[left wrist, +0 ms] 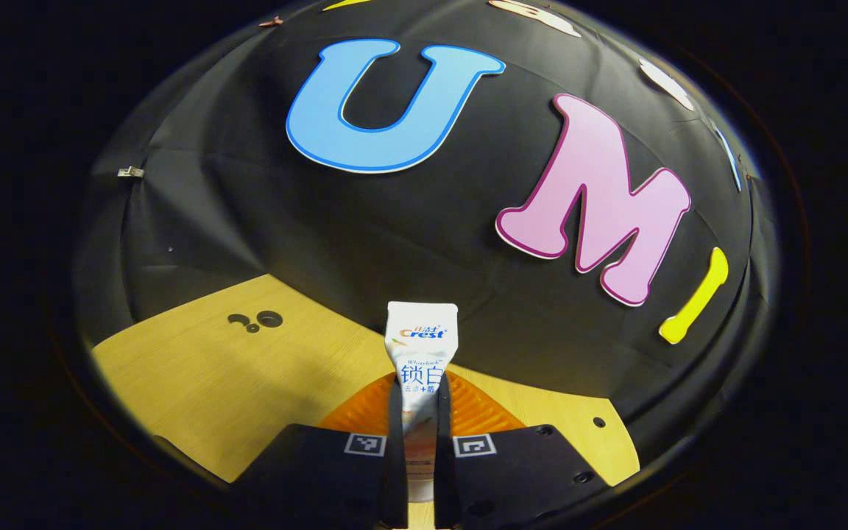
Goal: Put the toothbrush and toothpaste on the desktop into the cup, then pick up the cup and place it on the coaster on the desktop.
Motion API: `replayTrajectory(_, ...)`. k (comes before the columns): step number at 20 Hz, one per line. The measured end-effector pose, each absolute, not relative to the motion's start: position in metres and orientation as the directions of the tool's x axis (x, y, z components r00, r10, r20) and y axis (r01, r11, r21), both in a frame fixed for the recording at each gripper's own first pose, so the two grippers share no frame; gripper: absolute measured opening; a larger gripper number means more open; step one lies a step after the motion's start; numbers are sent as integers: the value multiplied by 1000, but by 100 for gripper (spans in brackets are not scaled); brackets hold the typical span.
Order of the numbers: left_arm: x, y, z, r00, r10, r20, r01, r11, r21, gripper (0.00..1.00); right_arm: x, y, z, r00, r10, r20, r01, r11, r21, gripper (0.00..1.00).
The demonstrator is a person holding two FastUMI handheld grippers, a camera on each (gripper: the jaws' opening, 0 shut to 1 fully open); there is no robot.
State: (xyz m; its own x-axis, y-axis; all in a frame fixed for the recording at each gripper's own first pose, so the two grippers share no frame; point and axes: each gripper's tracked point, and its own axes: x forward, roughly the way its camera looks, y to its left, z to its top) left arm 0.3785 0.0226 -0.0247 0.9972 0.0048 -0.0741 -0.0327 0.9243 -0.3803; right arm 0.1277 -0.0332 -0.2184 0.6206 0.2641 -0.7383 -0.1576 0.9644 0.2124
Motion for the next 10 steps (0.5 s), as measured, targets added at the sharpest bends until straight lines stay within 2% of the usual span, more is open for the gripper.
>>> replayTrajectory(7, 430, 13, -56, 999, -8, -35, -8, 907, -420, 19, 131, -40, -233, 589, 257, -766, -188, 966, 179, 5)
replayTrajectory(10, 439, 15, -80, 997, 0, -76, -31, 916, -399, 19, 131, -43, -238, 582, 253, -773, -202, 965, 164, 5)
